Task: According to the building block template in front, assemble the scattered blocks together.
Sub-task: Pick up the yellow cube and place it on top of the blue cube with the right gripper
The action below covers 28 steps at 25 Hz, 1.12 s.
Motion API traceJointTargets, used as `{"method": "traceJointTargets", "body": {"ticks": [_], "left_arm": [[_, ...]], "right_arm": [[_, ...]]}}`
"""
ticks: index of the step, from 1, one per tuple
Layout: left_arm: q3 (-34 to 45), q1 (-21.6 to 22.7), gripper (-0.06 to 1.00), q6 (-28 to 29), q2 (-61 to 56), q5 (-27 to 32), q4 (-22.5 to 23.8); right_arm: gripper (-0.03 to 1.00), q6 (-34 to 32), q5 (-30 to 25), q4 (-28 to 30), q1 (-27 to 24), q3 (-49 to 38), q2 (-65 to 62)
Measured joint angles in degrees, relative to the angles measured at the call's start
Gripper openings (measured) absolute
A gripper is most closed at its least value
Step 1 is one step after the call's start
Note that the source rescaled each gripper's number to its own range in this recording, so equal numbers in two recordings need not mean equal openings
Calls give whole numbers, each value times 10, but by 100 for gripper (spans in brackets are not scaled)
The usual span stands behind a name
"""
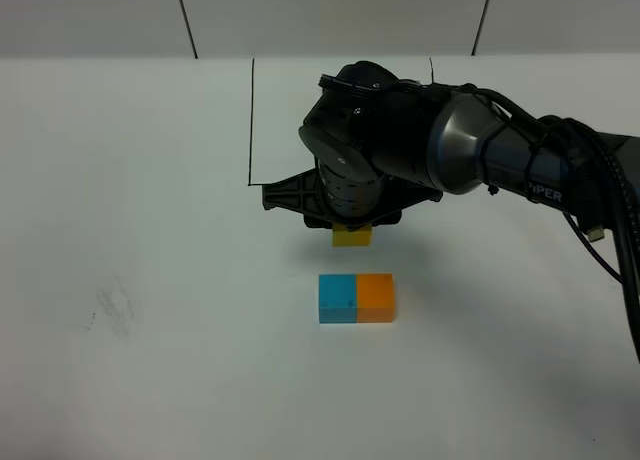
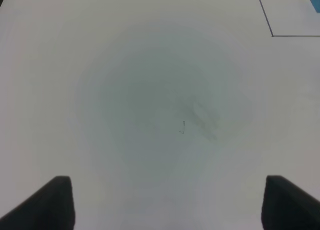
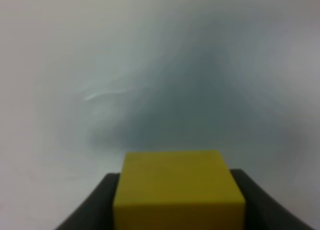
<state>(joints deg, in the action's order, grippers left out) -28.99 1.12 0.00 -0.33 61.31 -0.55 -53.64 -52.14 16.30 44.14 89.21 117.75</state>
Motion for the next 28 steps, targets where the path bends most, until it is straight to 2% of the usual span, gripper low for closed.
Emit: {"method": "traceJointTargets", "body": {"ticks": [7, 12, 28], "left_arm": [[0, 0, 79, 0, 0, 0, 0], [0, 0, 79, 0, 0, 0, 0], [0, 0, 79, 0, 0, 0, 0]], "right_arm": [[46, 39, 14, -28, 0, 0, 21], [46, 44, 29, -32, 0, 0, 23], [46, 3, 31, -32, 0, 1, 51]]}}
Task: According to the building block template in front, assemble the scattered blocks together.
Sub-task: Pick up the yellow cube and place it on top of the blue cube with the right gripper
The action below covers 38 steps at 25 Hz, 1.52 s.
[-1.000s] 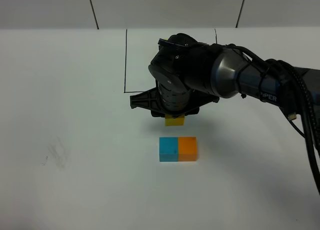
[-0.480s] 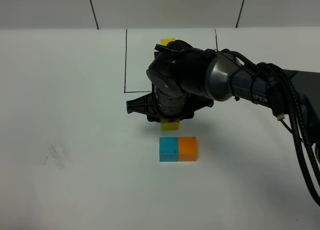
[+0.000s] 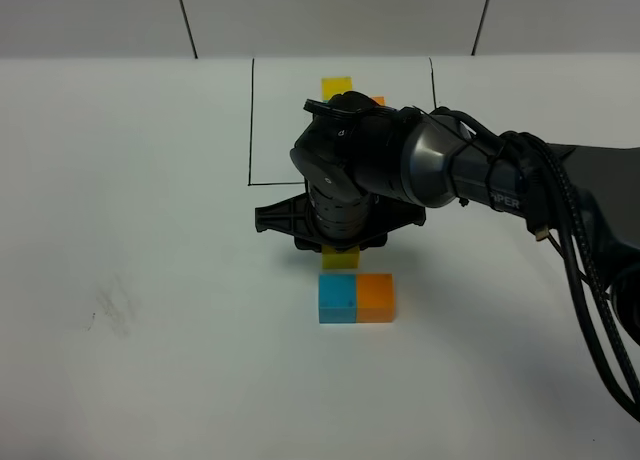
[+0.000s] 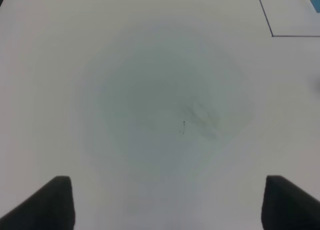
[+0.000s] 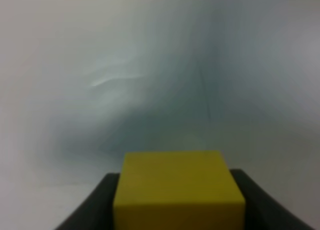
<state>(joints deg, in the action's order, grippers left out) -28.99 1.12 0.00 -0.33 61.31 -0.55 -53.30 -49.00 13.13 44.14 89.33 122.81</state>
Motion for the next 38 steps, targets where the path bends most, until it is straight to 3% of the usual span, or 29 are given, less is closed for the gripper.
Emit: {"method": "traceJointTargets", "body": {"ticks": [38], "left_arm": [[0, 0, 79, 0, 0, 0, 0]], "right_arm": [[46, -27, 2, -20, 0, 7, 47]]}}
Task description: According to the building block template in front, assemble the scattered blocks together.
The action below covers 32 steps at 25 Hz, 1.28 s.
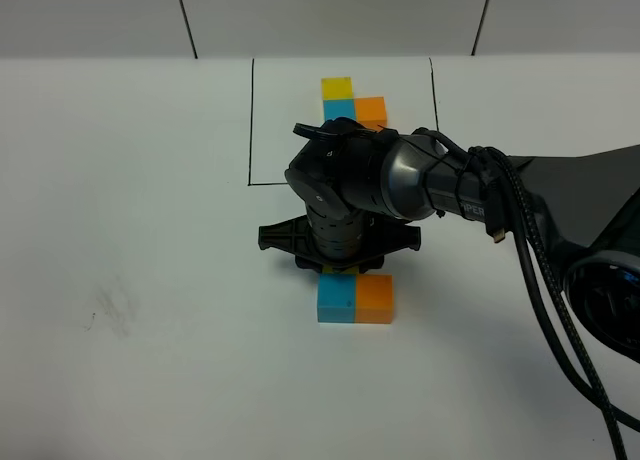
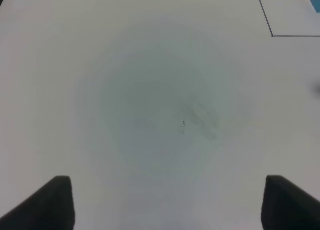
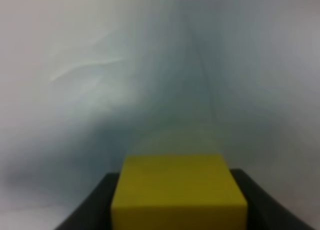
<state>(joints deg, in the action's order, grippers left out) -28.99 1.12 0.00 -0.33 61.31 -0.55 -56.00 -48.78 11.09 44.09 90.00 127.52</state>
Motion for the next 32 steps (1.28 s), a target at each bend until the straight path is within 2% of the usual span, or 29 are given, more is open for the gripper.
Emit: {"method": "traceJointTargets", "body": {"ticks": [8, 11, 17, 20, 22, 24, 26, 32], "left_arm": [[0, 0, 79, 0, 0, 0, 0], [0, 0, 79, 0, 0, 0, 0], [0, 0, 79, 0, 0, 0, 0], [0, 0, 79, 0, 0, 0, 0], [0, 0, 79, 0, 0, 0, 0], [0, 0, 79, 0, 0, 0, 0], [0, 0, 79, 0, 0, 0, 0], [0, 0, 79, 0, 0, 0, 0]], "right_arm": [[48, 0, -3, 2, 0, 1, -1], [57, 5, -8, 18, 1, -1, -10], [84, 6, 1, 85, 1, -1, -65], [94, 6, 21, 158, -1, -1, -109], [98, 6, 37, 217, -11, -1, -149], [99, 6, 56, 261, -34, -1, -190], [99, 6, 77, 290, -78, -1, -240], [100, 39, 122, 280, -253, -1, -386]]}}
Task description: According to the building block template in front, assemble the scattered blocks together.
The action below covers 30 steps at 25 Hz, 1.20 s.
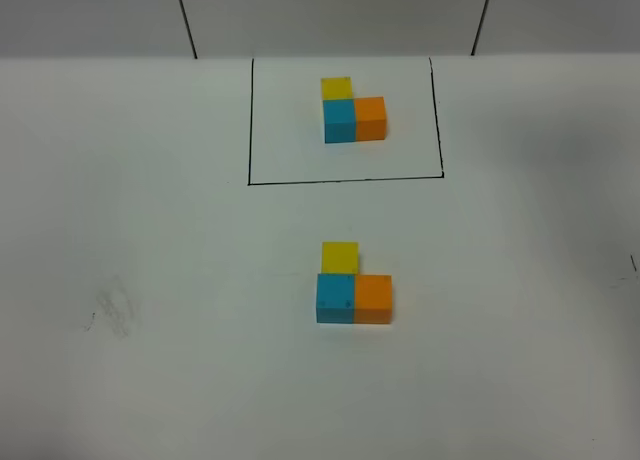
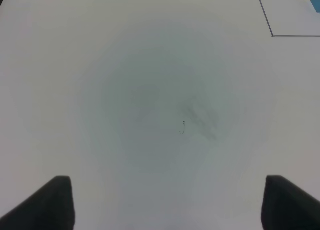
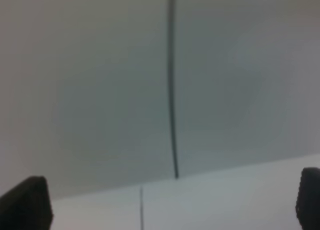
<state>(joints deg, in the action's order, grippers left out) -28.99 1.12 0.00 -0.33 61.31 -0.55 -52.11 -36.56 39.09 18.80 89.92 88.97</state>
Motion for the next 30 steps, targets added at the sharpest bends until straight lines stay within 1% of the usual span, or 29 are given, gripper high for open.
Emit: {"method": "traceJointTargets", "body": {"ticks": [2, 4, 8, 11, 14, 16, 17, 19, 20, 23, 26, 28, 30], "left_arm": [[0, 0, 79, 0, 0, 0, 0], [0, 0, 79, 0, 0, 0, 0], [0, 0, 79, 0, 0, 0, 0], [0, 0, 79, 0, 0, 0, 0], [0, 0, 79, 0, 0, 0, 0], [0, 0, 79, 0, 0, 0, 0], [0, 0, 79, 0, 0, 0, 0], [0, 0, 79, 0, 0, 0, 0], [0, 0, 79, 0, 0, 0, 0], [0, 0, 79, 0, 0, 0, 0], [0, 0, 79, 0, 0, 0, 0], [0, 0, 79, 0, 0, 0, 0], [0, 0, 79, 0, 0, 0, 0]], "right_arm": [[100, 35, 0, -22, -62, 0, -43], [100, 84, -12, -51, -131, 0, -86], [100, 234, -84, -118, -243, -1, -164], [100, 391, -163, -151, -289, -1, -220], [100, 521, -264, -168, -296, -2, -280], [100, 571, -309, -200, -296, -7, -324], [100, 593, -319, -218, -296, -16, -352], [100, 634, -318, -266, -296, -49, -419], [100, 656, -306, -294, -296, -69, -451], [100, 720, -244, -382, -293, -155, -564], [100, 771, -186, -453, -271, -249, -668], [100, 785, -163, -475, -256, -305, -722], [100, 784, -156, -479, -244, -362, -774]]}}
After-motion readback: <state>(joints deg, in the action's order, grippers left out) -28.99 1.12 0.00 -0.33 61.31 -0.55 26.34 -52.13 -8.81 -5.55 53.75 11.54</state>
